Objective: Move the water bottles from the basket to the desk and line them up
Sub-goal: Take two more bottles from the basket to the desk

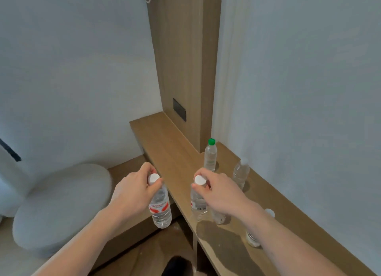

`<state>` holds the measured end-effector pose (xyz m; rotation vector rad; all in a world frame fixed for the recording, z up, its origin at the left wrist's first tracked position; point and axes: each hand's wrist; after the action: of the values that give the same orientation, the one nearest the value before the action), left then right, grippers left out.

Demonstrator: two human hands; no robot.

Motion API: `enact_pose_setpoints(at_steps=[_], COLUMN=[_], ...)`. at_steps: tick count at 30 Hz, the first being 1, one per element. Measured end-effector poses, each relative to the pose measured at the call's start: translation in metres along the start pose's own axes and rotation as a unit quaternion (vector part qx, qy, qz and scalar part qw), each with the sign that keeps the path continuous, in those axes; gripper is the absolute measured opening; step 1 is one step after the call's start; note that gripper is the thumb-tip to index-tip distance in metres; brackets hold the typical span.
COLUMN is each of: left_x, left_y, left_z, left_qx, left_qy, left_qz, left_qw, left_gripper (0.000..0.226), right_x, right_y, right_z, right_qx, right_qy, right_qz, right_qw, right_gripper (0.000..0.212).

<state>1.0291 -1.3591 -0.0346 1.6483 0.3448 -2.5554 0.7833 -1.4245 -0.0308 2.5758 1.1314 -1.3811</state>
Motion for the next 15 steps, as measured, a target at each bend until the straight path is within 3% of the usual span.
enact_pose_setpoints(at_steps=[15], left_x=[0.041], left_y=[0.271], left_z=[-0.024], left_qx=[0.167], left_qy=[0.126], left_qz=[-0.213], left_qw=[0.955], left_gripper=[0.028], right_x=[0.011], right_y=[0.179], right_z=[0.019], right_qx=[0.259], right_qy=[0.037], right_qz=[-0.052], right_qw=[0.964], right_gripper=[0.026])
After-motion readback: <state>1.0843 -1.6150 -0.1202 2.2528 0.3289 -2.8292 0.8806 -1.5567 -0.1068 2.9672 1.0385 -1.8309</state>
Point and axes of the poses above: each hand's wrist, its own y-axis towards the middle knuckle, its own x-axis out of the palm, z = x × y, and after that the axes turned 12 degrees about -z, right-handed
